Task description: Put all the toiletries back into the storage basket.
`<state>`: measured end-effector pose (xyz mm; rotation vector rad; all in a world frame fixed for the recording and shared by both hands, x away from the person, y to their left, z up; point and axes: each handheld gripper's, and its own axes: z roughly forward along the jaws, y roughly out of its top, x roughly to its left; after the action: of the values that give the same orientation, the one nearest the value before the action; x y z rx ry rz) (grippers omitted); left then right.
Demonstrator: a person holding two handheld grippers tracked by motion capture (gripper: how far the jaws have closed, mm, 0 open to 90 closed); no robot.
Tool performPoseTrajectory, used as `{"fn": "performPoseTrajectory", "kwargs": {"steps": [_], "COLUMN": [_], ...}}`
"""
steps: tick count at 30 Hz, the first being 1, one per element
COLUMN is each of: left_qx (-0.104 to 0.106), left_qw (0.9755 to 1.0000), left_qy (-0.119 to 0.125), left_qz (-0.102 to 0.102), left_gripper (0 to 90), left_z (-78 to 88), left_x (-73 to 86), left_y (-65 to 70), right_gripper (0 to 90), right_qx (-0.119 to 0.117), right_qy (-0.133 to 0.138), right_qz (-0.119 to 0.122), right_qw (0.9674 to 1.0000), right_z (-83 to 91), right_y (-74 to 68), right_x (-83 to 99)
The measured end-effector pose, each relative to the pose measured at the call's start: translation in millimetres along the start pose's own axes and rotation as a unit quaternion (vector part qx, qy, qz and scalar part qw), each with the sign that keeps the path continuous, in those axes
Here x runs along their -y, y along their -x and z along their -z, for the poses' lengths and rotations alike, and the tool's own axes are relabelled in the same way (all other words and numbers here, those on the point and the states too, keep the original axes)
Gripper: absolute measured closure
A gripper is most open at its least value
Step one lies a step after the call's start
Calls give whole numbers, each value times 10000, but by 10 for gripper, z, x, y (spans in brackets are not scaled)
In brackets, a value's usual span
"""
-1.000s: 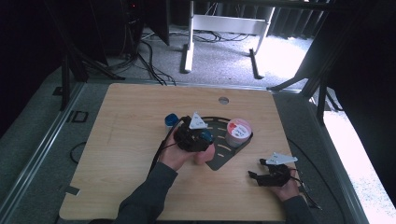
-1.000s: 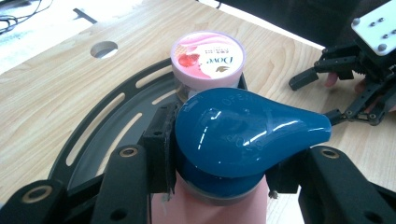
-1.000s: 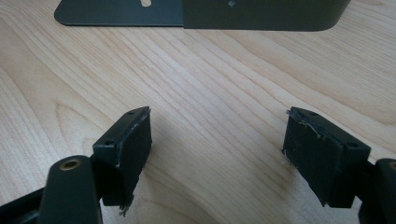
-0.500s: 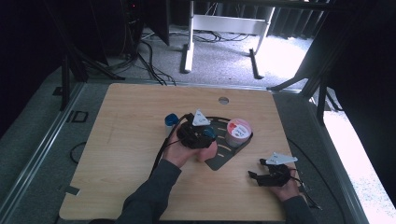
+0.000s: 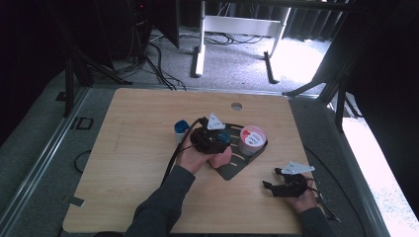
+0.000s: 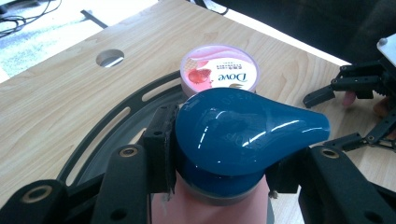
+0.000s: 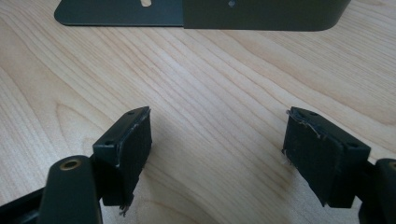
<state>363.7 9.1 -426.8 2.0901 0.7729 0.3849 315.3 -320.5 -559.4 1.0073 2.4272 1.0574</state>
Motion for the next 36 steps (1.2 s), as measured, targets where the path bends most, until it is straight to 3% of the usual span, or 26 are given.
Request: {"fn": "performPoseTrajectory", "kwargs": {"steps": [36], "left_qx": [-186], "left_qw": [9998], "left_qy": [-23], "left_qz": [53], "left_gripper": [526], "left_z": [-299], "left_x": [-103], "left_y": [-101], "right_gripper": [233], "right_qx": [-1], "right_qy": [-2], "right_qz": [1], "right_qw": [10000], "right_z": [0], "right_y": [0], "right_x": [0]}}
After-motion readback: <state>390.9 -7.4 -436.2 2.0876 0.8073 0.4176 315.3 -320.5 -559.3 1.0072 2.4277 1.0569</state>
